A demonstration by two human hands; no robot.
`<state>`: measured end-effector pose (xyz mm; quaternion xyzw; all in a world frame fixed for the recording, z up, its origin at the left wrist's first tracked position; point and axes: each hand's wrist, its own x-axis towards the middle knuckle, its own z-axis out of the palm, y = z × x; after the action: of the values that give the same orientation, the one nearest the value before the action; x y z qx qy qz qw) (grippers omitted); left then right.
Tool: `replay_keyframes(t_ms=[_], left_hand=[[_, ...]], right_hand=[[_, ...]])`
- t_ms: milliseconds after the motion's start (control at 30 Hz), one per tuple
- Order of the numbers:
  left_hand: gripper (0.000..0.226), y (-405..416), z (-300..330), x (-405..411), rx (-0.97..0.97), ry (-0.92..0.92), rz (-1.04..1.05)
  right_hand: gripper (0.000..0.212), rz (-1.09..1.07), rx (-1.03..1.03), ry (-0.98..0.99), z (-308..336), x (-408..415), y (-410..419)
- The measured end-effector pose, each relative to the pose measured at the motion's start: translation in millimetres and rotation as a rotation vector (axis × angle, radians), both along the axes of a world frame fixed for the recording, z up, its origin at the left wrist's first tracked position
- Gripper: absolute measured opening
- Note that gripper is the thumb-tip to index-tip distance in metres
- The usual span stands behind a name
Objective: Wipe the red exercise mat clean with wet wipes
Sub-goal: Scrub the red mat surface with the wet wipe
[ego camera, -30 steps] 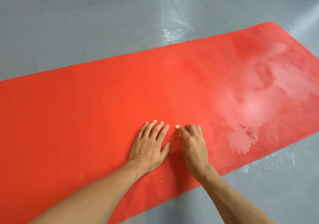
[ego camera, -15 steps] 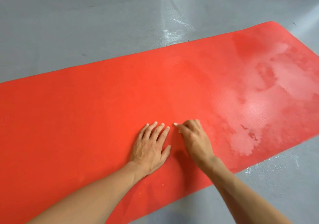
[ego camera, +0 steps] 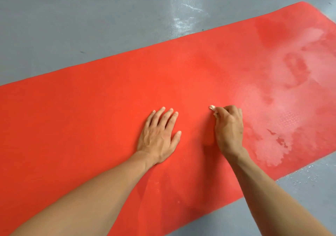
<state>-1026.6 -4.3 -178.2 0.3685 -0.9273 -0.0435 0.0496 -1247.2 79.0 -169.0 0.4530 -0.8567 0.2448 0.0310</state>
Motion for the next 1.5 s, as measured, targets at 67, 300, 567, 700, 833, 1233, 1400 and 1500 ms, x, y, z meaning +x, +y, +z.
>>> replay_keyframes(t_ms=[67, 300, 567, 700, 833, 1233, 1400, 1500], left_hand=[[0.066, -1.0, 0.4, 0.3, 0.002, 0.002, 0.004], [0.065, -0.5, 0.9, -0.2, 0.007, 0.011, 0.004], [0.063, -1.0, 0.7, 0.2, 0.0, 0.012, 0.002], [0.063, -2.4, 0.2, 0.2, -0.006, 0.012, -0.004], [0.064, -2.4, 0.3, -0.4, -0.006, 0.003, 0.002], [0.06, -44.2, 5.2, -5.8, -0.03, 0.065, 0.05], [0.064, -46.7, -2.2, -4.9, 0.002, 0.035, 0.077], [0.063, -47.8, -0.3, -4.0, -0.006, 0.019, 0.079]], right_hand=[[0.013, -0.149, -0.062, -0.086, 1.5, 19.2, -11.5], [0.028, 0.515, 0.002, 0.059, 4.3, 41.2, 6.4], [0.031, 0.067, -0.078, -0.179, 5.8, 62.6, -14.9], [0.023, 0.508, -0.006, 0.034, 3.3, 47.2, 0.1], [0.017, -0.024, -0.05, -0.061, 2.9, 1.8, -23.3], [0.023, -0.067, -0.036, -0.092, 2.1, 4.3, -38.0], [0.034, 0.232, -0.086, -0.136, -0.3, 80.5, -41.2], [0.022, 0.426, -0.048, -0.039, 2.1, 58.0, -41.8]])
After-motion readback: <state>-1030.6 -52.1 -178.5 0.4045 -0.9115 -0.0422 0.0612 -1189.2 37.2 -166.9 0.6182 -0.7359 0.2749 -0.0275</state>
